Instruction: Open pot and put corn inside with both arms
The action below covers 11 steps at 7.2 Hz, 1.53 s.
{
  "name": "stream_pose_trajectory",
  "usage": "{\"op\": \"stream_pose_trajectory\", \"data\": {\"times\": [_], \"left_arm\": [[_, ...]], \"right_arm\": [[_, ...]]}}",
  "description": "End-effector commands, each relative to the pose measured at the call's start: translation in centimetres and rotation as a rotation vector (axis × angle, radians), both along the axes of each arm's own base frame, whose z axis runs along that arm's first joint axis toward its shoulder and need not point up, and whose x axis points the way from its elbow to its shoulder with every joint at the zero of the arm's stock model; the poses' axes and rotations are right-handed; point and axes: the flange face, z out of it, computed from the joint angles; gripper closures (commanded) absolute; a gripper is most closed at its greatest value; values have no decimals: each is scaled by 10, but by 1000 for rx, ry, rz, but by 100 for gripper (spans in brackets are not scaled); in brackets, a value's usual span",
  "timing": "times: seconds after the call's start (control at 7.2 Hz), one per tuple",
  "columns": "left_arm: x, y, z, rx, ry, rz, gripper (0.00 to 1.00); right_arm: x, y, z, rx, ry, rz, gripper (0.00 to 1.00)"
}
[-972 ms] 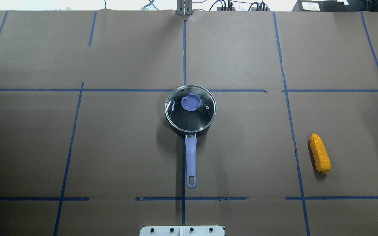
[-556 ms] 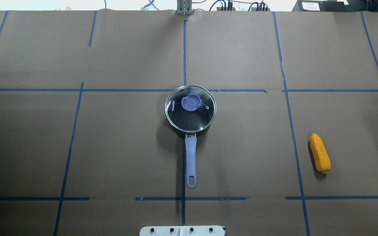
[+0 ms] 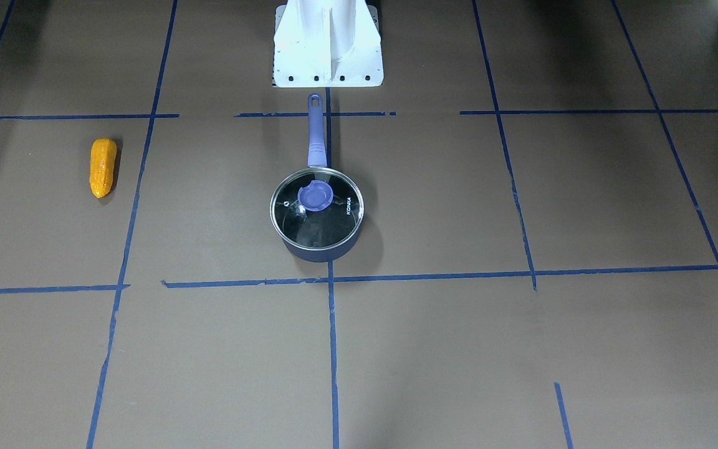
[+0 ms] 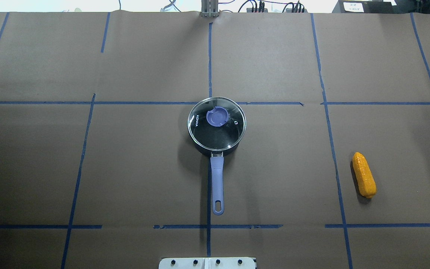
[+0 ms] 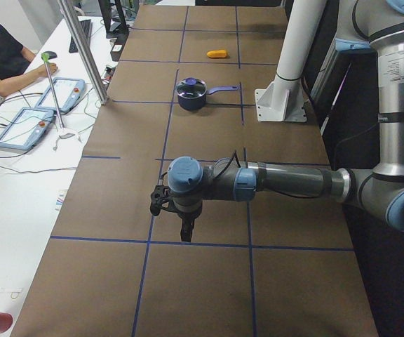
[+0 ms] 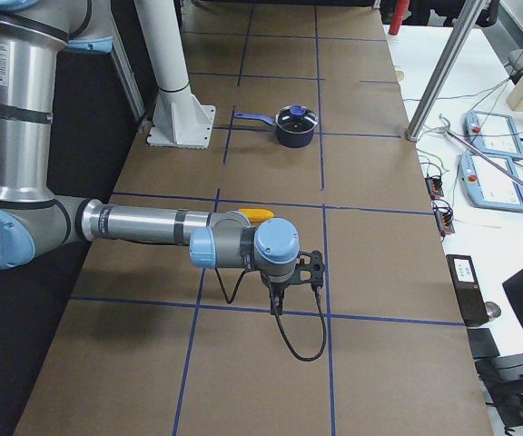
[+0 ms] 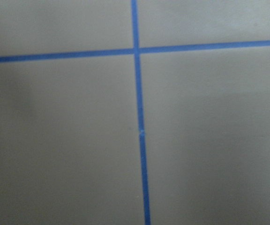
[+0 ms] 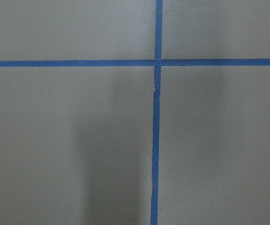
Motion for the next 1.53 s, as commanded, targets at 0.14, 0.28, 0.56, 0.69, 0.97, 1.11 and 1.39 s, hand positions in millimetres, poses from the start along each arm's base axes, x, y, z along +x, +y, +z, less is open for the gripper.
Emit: {"op": "stream_pose_trajectory", "data": {"times": [0.14, 0.28, 0.56, 0.69, 0.97, 1.11, 1.39], "left_arm": [[88, 6, -126, 55, 26, 29, 0], [124, 13, -169, 58, 54, 43, 0], [200, 17, -253, 17, 125, 36, 0], [239, 16, -286, -13, 127, 27, 0], [317, 8, -408, -38, 21, 16, 0], [355, 23, -437, -8, -15, 16, 0], [432, 2, -480, -49, -3, -36, 0]], "right_arm": [[0, -2, -2, 3, 1, 4, 0], [0, -2, -1, 0, 3, 4, 0], [-1, -4, -2, 0, -2, 6, 0], [-1, -8, -8, 10, -10, 8, 0], [-1, -11, -6, 5, -7, 10, 0], [-1, -10, -1, -3, -7, 9, 0], [-1, -10, -2, -3, -8, 10, 0]]}}
